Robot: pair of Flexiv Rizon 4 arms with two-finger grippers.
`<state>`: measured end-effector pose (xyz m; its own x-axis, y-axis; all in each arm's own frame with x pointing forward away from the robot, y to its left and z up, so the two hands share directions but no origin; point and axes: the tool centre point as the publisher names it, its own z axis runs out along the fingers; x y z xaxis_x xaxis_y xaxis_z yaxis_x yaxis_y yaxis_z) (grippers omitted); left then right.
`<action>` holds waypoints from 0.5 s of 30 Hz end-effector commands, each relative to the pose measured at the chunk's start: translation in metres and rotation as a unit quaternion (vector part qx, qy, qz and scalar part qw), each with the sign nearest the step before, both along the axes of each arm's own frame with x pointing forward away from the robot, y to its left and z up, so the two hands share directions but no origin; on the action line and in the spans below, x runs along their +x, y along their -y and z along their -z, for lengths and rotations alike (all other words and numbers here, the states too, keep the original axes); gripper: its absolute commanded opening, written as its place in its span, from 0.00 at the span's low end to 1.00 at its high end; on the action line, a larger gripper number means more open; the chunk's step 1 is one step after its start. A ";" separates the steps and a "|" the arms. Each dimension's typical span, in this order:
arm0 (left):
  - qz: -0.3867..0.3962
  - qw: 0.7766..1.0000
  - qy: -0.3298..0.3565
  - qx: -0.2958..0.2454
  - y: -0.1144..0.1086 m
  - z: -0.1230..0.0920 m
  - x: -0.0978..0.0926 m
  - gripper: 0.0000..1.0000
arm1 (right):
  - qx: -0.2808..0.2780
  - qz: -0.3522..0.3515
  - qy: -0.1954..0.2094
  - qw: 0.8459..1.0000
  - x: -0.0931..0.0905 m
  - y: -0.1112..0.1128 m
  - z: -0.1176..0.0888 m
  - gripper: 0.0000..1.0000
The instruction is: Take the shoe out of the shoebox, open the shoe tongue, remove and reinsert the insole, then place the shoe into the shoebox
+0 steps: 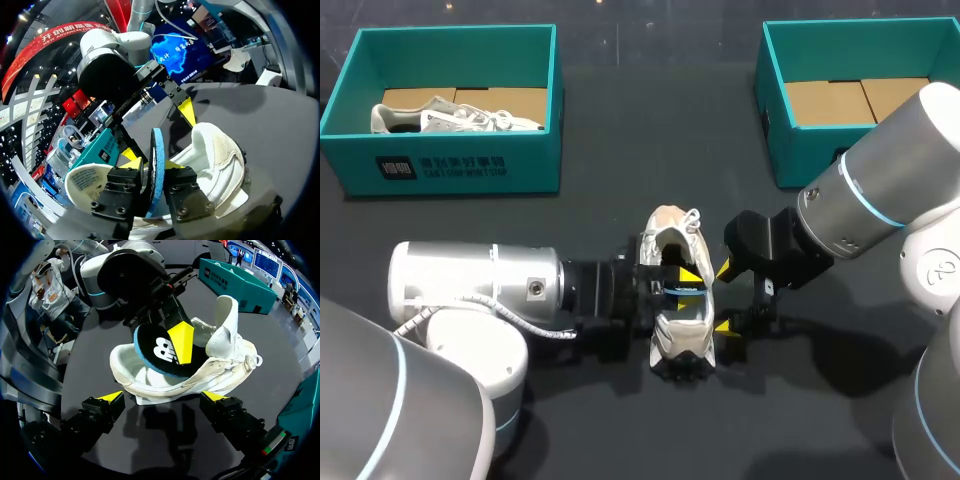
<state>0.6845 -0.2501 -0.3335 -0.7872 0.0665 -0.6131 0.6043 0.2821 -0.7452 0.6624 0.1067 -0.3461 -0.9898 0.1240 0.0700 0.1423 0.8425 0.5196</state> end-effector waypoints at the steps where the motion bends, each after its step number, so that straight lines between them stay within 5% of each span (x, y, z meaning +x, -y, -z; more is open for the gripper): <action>1: 0.006 1.000 -0.001 -0.003 -0.013 -0.009 -0.009 0.27 | -0.001 0.001 0.001 1.000 -0.001 -0.001 0.000 1.00; 10: 0.015 1.000 -0.001 0.000 -0.019 -0.016 -0.017 0.27 | -0.001 0.001 0.001 1.000 -0.001 -0.001 0.000 1.00; 11: 0.015 1.000 -0.001 0.000 -0.018 -0.015 -0.017 0.24 | -0.001 0.001 0.001 1.000 -0.001 -0.001 0.000 1.00; 13: 0.018 1.000 -0.002 0.002 -0.015 -0.012 -0.016 0.00 | -0.001 0.001 0.001 1.000 -0.001 -0.001 0.000 1.00; 15: 0.024 1.000 -0.001 0.006 -0.010 -0.008 -0.015 0.00 | -0.001 0.001 0.001 1.000 -0.001 -0.001 0.000 1.00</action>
